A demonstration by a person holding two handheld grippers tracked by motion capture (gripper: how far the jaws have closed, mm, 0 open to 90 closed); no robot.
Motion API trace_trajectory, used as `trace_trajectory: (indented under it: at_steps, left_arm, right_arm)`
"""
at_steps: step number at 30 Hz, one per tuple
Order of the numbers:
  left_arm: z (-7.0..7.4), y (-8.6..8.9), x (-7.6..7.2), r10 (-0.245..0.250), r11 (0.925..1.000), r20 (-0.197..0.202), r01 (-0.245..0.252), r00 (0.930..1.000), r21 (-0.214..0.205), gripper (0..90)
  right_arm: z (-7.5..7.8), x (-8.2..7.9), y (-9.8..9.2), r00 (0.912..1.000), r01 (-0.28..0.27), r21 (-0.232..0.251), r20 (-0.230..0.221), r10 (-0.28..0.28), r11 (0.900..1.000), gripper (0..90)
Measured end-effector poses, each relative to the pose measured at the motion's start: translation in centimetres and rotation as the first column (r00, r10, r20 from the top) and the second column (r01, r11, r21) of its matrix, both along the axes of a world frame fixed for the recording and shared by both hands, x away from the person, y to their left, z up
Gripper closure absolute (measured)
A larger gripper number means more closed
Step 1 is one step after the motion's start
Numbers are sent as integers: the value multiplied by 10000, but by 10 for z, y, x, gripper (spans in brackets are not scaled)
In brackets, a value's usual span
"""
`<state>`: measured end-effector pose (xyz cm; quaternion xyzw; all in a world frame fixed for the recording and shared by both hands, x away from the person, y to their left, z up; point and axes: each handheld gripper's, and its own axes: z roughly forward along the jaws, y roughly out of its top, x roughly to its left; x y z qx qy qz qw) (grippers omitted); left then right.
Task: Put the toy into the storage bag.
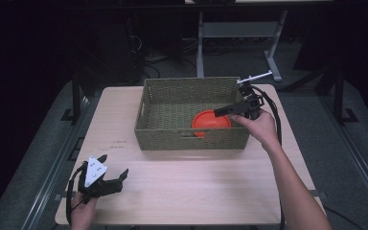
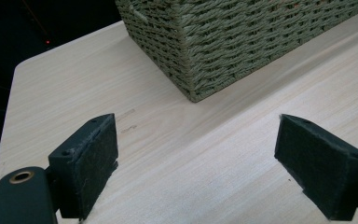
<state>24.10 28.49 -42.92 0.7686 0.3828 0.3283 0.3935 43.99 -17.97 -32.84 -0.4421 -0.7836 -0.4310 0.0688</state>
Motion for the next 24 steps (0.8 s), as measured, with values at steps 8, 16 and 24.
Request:
trace_trajectory:
  at_steps: [8, 16, 24]
  left_arm:
    - [0, -1, 0, 28, 10000, 38, -28, 10000, -37, 128]
    - [1, 1, -1, 42, 10000, 71, -42, 10000, 36, 128]
    - [0, 0, -1, 46, 10000, 74, -46, 10000, 6, 128]
  right_arm:
    - [8, -15, -2, 9995, -252, 76, 187, 250, 9997, 255]
    - [10, -31, -6, 9984, -403, 249, 405, 392, 9989, 222]
    - [10, -49, -9, 9962, -614, 308, 640, 594, 9976, 213]
